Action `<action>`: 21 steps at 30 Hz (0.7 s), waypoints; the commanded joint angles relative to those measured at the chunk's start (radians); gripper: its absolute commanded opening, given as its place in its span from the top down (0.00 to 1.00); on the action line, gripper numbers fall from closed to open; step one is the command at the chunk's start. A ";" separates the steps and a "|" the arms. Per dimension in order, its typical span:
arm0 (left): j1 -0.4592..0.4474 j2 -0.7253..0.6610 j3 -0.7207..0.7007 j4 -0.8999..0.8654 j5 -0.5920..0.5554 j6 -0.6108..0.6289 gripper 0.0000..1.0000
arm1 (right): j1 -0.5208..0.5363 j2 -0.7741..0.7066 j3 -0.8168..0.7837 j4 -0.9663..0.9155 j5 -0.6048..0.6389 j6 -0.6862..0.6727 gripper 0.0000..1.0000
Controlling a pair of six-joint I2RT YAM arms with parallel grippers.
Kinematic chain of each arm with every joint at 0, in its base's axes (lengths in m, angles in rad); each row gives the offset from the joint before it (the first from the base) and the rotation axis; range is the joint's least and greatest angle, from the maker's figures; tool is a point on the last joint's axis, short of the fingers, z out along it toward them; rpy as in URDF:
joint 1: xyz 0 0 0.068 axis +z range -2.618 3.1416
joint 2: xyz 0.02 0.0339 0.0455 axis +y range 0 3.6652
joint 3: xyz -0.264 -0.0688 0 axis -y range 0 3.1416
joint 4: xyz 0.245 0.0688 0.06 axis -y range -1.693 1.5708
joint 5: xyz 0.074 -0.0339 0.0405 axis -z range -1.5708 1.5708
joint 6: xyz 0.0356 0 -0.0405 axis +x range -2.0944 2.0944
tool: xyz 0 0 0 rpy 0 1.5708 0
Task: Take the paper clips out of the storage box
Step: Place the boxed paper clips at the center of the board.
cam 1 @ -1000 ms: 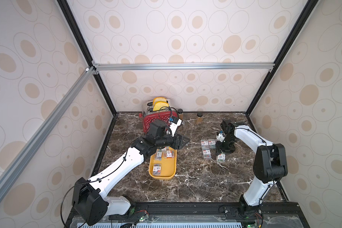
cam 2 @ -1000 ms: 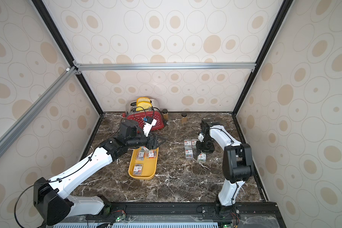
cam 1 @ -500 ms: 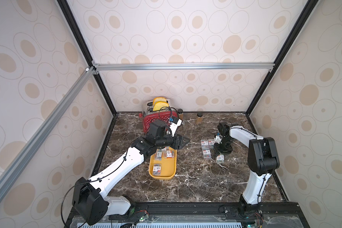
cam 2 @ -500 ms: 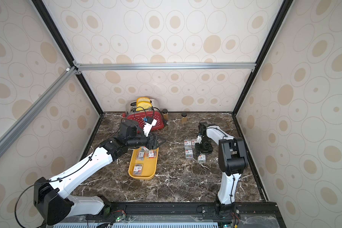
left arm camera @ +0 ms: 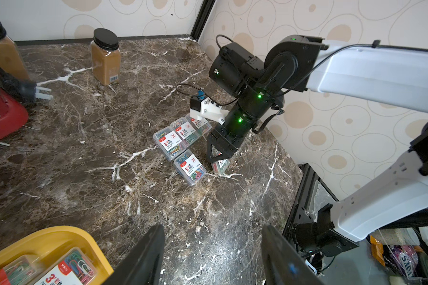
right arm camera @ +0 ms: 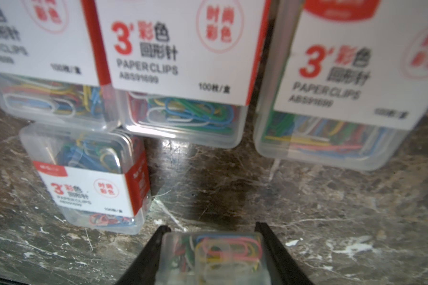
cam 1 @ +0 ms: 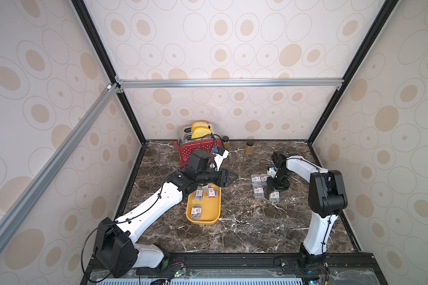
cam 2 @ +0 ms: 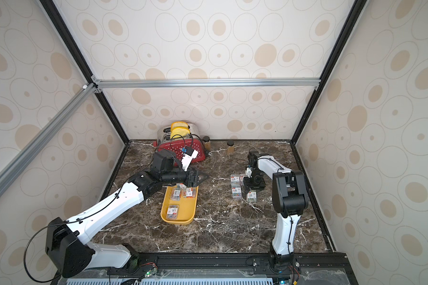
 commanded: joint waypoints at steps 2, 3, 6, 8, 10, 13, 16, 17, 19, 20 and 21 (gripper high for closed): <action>0.008 0.010 0.045 0.020 0.019 -0.007 0.34 | 0.002 0.017 0.019 0.031 -0.016 0.003 0.37; 0.008 0.012 0.045 0.022 0.021 -0.008 0.34 | 0.003 0.013 0.017 0.033 -0.020 0.004 0.36; 0.008 0.016 0.045 0.026 0.024 -0.012 0.34 | 0.002 0.000 0.015 0.041 -0.037 0.010 0.32; 0.008 0.017 0.044 0.028 0.026 -0.013 0.34 | 0.002 -0.009 0.011 0.042 -0.044 0.015 0.32; 0.008 0.015 0.043 0.031 0.027 -0.014 0.34 | 0.003 -0.026 0.008 0.044 -0.040 0.022 0.32; 0.008 0.017 0.041 0.032 0.027 -0.014 0.34 | 0.003 -0.065 -0.014 0.047 -0.013 0.041 0.32; 0.009 0.015 0.040 0.032 0.028 -0.014 0.34 | -0.026 -0.118 -0.055 0.058 -0.002 0.061 0.32; 0.008 0.015 0.039 0.034 0.029 -0.014 0.34 | -0.030 -0.135 -0.071 0.064 -0.010 0.065 0.32; 0.008 0.016 0.039 0.036 0.030 -0.015 0.34 | -0.031 -0.158 -0.097 0.069 -0.022 0.072 0.32; 0.008 0.017 0.038 0.037 0.032 -0.016 0.34 | -0.031 -0.170 -0.109 0.069 -0.025 0.075 0.33; 0.007 0.018 0.037 0.040 0.033 -0.018 0.34 | -0.032 -0.183 -0.125 0.074 -0.027 0.082 0.33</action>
